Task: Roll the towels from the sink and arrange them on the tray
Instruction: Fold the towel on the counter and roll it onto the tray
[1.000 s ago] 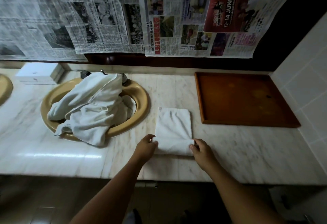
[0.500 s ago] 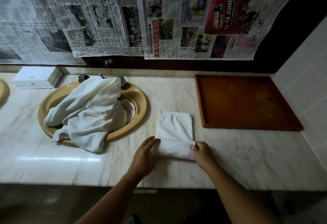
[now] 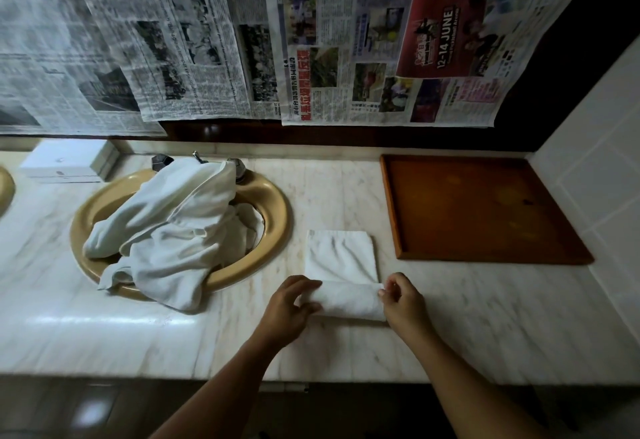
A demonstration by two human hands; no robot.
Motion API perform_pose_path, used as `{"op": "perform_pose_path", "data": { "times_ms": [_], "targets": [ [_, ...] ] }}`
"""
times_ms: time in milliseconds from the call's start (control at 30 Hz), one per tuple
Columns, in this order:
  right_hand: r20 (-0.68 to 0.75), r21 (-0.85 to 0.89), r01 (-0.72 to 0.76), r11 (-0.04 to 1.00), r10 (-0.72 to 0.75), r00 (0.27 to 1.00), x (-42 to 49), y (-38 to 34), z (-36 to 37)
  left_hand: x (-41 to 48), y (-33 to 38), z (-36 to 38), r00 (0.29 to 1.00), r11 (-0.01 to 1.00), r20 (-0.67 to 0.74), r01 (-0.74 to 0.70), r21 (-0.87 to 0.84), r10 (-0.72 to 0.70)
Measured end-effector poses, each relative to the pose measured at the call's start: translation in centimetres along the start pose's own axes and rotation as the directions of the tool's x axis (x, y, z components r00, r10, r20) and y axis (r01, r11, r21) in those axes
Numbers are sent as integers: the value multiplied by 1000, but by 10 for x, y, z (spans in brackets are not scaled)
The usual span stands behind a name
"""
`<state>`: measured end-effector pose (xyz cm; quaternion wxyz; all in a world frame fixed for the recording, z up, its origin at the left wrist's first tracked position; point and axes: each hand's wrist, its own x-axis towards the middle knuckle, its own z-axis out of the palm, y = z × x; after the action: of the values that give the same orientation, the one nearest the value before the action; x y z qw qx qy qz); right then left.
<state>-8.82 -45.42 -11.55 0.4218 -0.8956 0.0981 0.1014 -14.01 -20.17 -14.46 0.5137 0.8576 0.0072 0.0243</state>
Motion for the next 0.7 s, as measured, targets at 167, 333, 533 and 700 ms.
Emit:
{"op": "perform_pose_path", "data": {
  "times_ms": [167, 333, 533, 700],
  "targets": [
    [58, 137, 70, 988, -78, 995, -11, 12, -4, -5, 1, 4, 995, 994, 1, 98, 39, -98],
    [148, 95, 80, 992, -94, 985, -11, 18, -7, 0, 4, 2, 982, 981, 28, 187, 44, -188],
    [161, 50, 65, 997, -72, 984, -1, 10, -6, 14, 0, 7, 931, 931, -17, 365, -18, -366],
    [159, 73, 58, 996, -69, 985, 6, 3, -4, 14, 5, 11, 946, 955, -140, 296, 8, -292]
  ]
}}
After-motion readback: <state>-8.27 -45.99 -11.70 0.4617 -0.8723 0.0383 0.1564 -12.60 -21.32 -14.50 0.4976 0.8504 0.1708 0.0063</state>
